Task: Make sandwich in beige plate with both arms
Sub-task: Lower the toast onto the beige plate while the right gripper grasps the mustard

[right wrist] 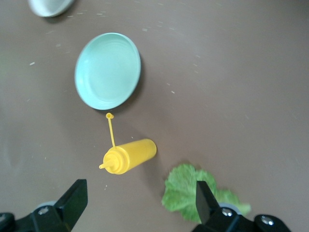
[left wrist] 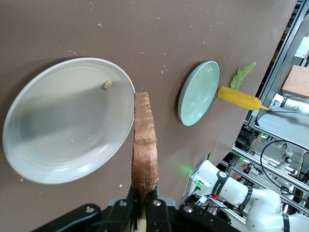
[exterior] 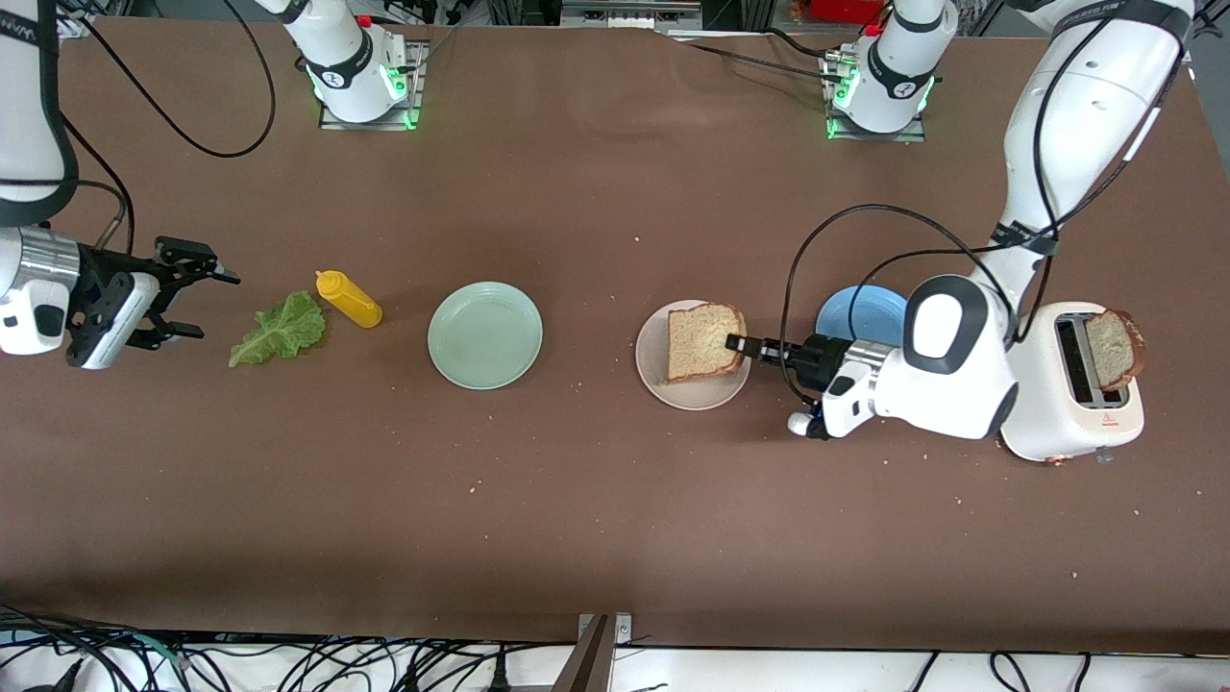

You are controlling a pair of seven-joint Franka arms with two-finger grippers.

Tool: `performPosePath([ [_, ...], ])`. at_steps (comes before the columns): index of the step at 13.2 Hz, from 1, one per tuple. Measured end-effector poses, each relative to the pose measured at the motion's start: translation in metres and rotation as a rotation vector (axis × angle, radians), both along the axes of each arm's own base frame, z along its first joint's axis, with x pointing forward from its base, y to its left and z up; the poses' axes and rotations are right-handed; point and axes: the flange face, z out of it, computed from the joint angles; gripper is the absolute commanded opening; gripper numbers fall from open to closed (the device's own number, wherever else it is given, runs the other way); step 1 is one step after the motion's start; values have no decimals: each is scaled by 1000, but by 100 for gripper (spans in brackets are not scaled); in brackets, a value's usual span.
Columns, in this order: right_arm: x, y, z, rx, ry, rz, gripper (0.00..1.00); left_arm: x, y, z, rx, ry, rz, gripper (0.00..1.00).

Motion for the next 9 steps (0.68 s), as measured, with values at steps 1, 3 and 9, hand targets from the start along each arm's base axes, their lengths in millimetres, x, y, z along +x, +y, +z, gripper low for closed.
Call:
performPosePath([
  [1, -3, -9, -14, 45, -12, 39, 99, -1, -4, -10, -10, -15, -11, 0],
  [3, -13, -21, -38, 139, -35, 79, 99, -5, -5, -38, -35, -29, -38, 0],
  [9, -35, -45, -126, 390, -114, 151, 99, -15, -18, -86, -28, -50, -25, 100],
])
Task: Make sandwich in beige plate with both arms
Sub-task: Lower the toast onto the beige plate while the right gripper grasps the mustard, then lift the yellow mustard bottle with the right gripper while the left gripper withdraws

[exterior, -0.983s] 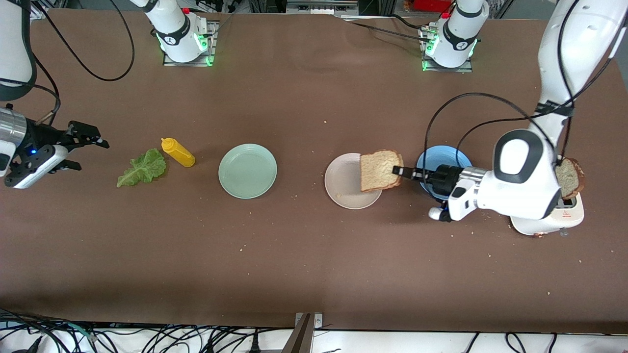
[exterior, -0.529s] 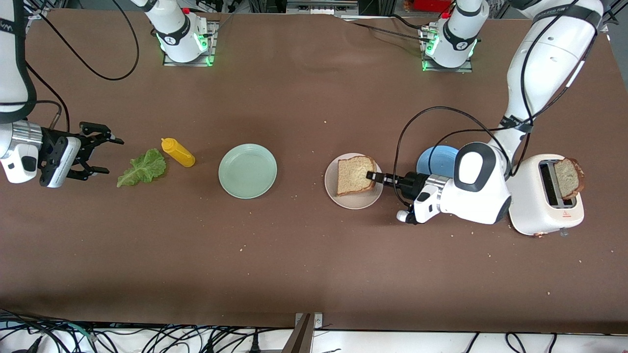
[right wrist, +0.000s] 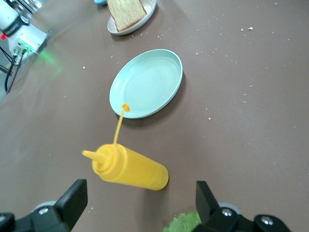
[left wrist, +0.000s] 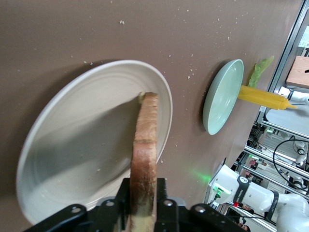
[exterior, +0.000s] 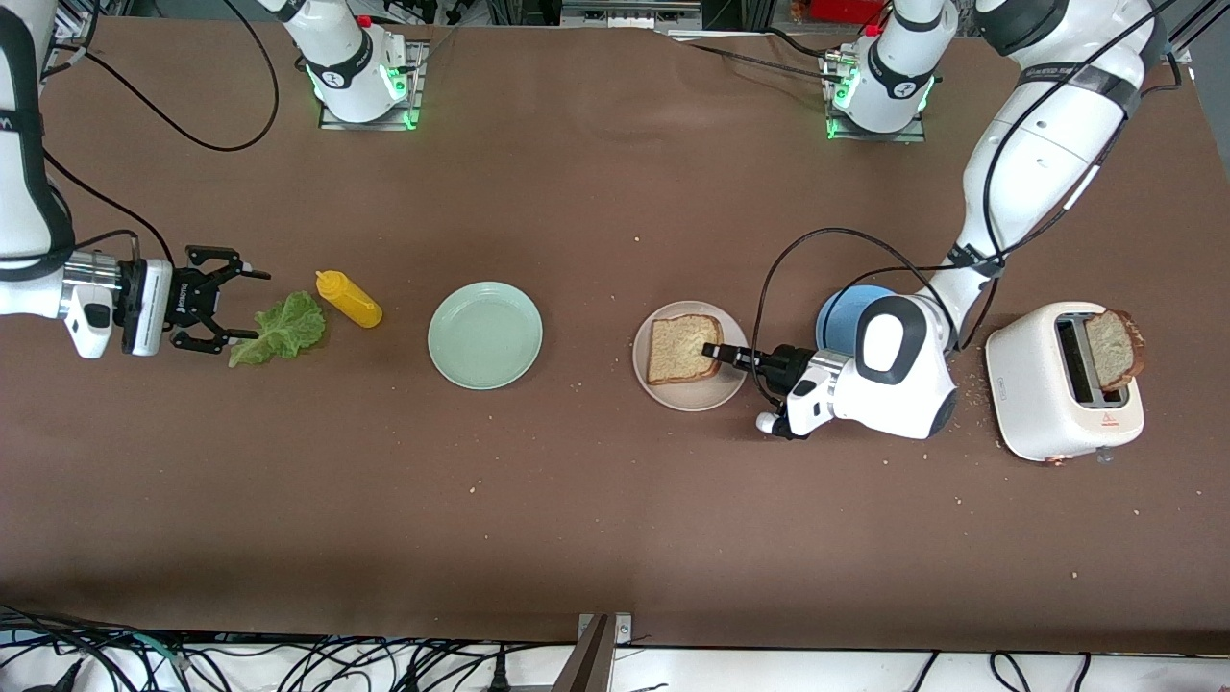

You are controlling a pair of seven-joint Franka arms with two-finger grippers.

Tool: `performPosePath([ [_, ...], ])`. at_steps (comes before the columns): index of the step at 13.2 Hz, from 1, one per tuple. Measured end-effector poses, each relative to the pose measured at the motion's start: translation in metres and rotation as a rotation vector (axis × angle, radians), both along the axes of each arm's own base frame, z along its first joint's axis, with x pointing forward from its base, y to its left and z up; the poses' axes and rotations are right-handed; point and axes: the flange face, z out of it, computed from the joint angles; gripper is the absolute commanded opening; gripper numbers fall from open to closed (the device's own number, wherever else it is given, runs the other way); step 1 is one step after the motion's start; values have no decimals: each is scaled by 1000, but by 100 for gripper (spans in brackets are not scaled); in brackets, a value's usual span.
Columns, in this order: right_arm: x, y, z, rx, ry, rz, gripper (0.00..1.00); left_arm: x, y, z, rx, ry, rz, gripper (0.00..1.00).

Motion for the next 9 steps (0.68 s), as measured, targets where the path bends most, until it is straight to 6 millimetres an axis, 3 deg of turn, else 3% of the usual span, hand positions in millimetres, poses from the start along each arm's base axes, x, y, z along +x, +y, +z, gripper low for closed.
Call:
performPosePath([
  [3, -12, -16, -51, 131, -21, 15, 99, 2, -2, 3, 13, -23, -7, 100],
  [6, -22, -6, -93, 267, -29, 44, 99, 6, 6, 20, 117, -118, -105, 100],
  [9, -33, 3, -121, 365, -49, 98, 99, 5, 11, 51, 222, -161, -185, 100],
])
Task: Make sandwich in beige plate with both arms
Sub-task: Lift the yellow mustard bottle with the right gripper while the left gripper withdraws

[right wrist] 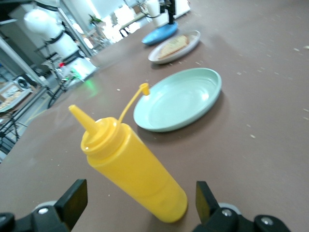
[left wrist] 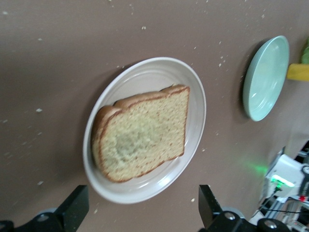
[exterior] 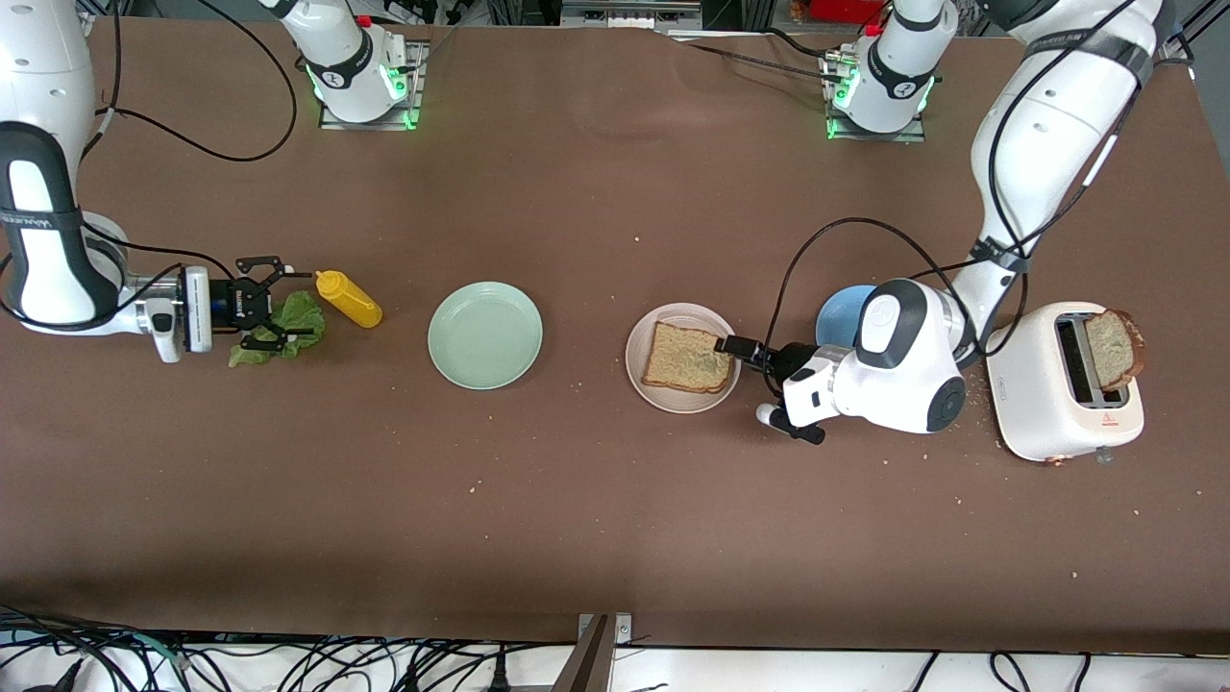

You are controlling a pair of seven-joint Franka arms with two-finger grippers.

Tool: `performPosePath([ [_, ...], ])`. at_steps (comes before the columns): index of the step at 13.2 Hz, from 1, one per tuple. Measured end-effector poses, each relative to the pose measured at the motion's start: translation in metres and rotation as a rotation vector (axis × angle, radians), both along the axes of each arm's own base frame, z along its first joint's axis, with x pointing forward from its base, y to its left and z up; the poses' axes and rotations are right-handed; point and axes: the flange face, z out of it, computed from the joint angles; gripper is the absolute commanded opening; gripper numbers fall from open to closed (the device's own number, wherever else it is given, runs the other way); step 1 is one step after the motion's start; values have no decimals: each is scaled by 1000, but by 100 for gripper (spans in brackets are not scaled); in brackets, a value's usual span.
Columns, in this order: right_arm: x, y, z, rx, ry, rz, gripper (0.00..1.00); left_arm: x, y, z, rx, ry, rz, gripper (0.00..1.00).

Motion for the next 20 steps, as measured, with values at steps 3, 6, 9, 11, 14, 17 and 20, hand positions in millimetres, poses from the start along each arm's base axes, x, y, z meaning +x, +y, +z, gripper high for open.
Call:
performPosePath([
  [3, -8, 3, -20, 56, -46, 32, 99, -2, 7, 32, 94, -36, -68, 100],
  [6, -14, 9, -46, 113, -67, 18, 99, 0, 33, 76, 186, -80, -111, 100],
  [9, -16, 17, -58, 137, -65, 17, 97, 1, 71, 132, 311, -149, -138, 100],
  [11, -15, 24, -59, 151, -68, 21, 54, -2, 81, 173, 388, -216, -150, 100],
  [14, -12, 27, -59, 165, -100, 23, 0, -17, 92, 240, 483, -282, -113, 100],
  [17, 1, 31, -52, 160, -134, 36, 0, -35, 108, 301, 613, -360, -101, 100],
  [20, 34, 47, -31, 112, -163, 73, 0, -44, 124, 331, 646, -393, -54, 100],
])
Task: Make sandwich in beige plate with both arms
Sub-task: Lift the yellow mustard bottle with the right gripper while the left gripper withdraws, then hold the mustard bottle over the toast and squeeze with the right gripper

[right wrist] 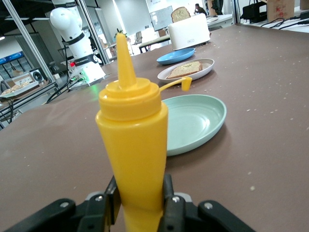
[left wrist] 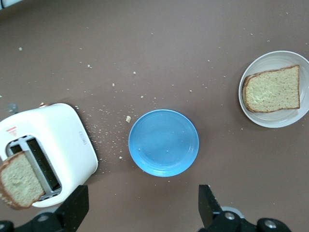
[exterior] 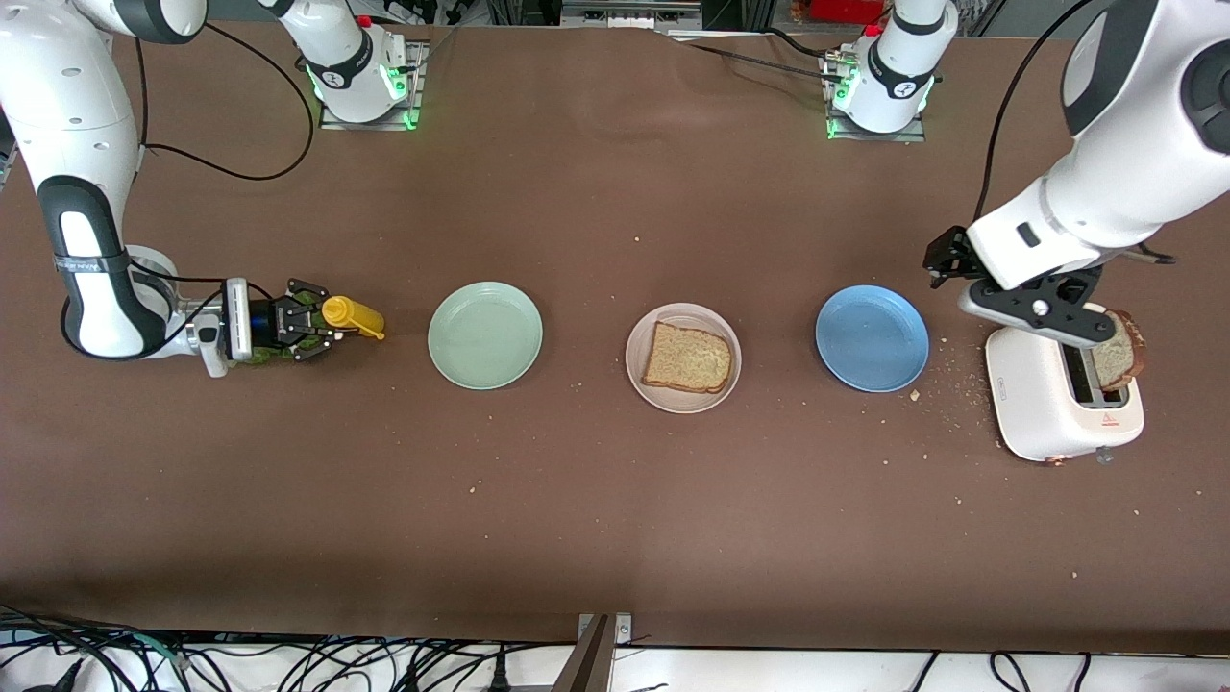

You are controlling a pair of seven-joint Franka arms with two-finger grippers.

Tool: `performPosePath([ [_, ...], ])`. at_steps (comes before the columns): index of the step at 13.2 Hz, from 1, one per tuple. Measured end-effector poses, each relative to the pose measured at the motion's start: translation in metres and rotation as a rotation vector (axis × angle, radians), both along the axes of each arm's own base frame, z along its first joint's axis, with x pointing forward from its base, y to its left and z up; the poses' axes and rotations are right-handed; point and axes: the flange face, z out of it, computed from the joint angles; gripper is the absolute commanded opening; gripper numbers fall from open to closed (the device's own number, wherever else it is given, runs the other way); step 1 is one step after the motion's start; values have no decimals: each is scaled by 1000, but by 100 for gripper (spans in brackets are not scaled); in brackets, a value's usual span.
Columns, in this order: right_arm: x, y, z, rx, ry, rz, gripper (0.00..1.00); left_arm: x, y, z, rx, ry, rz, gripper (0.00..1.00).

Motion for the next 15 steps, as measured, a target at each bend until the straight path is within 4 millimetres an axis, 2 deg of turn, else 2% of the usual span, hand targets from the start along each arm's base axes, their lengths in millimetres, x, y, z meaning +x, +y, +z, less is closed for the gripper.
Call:
performPosePath([
  [2, 31, 16, 30, -68, 4, 32, 0, -1, 25, 11, 10, -20, 49, 100],
  [5, 72, 52, 96, -229, 2, 78, 0, -2, 54, 21, -25, -31, 170, 100],
  [7, 92, 92, 143, -353, 0, 101, 0, -3, 61, 22, -38, -31, 218, 100],
  [9, 105, 141, 184, -467, 12, 105, 0, -7, 52, 25, -33, -38, 272, 100],
  [12, 113, 210, 217, -645, -2, 101, 0, -12, 51, 28, -26, -34, 324, 100],
  [15, 110, 271, 228, -819, -62, 86, 0, -13, 50, 30, -26, -37, 323, 100],
])
